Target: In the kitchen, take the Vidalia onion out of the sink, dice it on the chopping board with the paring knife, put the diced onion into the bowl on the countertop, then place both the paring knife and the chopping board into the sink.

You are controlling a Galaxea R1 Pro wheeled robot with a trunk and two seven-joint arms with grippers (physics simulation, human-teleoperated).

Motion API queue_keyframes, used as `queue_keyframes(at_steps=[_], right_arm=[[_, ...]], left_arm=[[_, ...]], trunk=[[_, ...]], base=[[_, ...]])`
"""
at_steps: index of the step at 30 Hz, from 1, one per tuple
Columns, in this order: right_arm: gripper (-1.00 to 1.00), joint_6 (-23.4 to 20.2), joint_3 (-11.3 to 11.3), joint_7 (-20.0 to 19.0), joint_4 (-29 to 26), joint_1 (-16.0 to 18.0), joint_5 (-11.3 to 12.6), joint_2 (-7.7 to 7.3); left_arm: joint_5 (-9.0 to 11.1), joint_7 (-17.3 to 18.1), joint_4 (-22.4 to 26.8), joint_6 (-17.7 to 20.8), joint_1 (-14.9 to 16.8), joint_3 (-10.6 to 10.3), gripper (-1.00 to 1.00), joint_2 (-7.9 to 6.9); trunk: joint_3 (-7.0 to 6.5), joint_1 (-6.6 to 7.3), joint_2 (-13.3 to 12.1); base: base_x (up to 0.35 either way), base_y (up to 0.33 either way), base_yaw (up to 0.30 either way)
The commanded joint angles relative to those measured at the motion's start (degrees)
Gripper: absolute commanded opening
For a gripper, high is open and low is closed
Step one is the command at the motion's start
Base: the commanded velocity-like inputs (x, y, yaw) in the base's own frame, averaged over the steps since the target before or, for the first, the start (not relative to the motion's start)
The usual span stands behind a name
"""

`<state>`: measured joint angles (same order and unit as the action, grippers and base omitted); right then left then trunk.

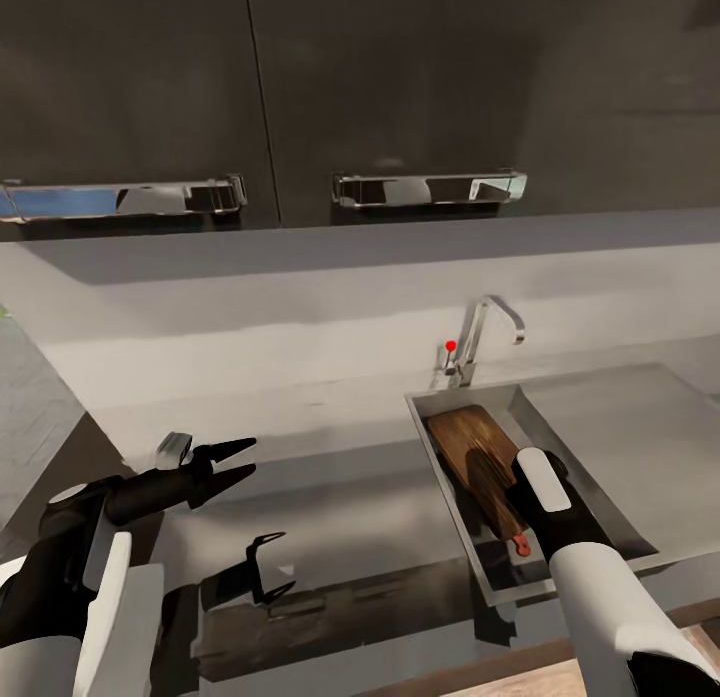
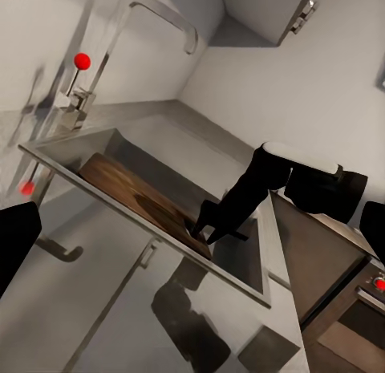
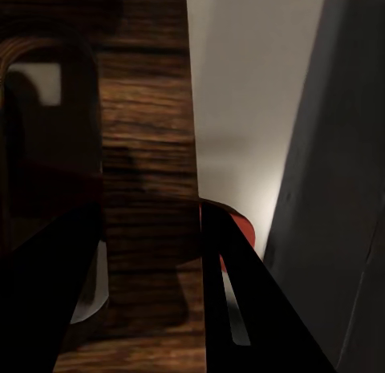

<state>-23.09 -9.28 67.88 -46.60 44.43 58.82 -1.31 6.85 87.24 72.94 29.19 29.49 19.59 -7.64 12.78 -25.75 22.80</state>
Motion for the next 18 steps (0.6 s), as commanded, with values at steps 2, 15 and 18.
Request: queue_keyframes(at_steps=[2, 15, 18], right_arm=[[-1.0, -0.59, -0.03, 0.32, -0.07, 0.05, 0.15, -0.01], [-1.0, -0.64, -0.03, 0.32, -0.07, 0.05, 0.15, -0.01], [-1.0, -0.64, -0.03, 0.32, -0.07, 0.05, 0.15, -0.01]], left_arm=[[0.01, 0.21, 0.01, 0.61, 0.05, 0.01, 1.0, -0.01], [0.01, 0.21, -0.02, 0.61, 0.05, 0.01, 1.0, -0.01], [0.01, 0.21, -0.04, 0.59, 0.05, 0.01, 1.0, -0.01]], trunk=[[0.16, -0.03, 0.12], [0.78, -0.03, 0.12], [1.0, -0.03, 0.12]], base=[[0.0, 0.0, 0.0], [0.0, 0.0, 0.0], [0.0, 0.0, 0.0]])
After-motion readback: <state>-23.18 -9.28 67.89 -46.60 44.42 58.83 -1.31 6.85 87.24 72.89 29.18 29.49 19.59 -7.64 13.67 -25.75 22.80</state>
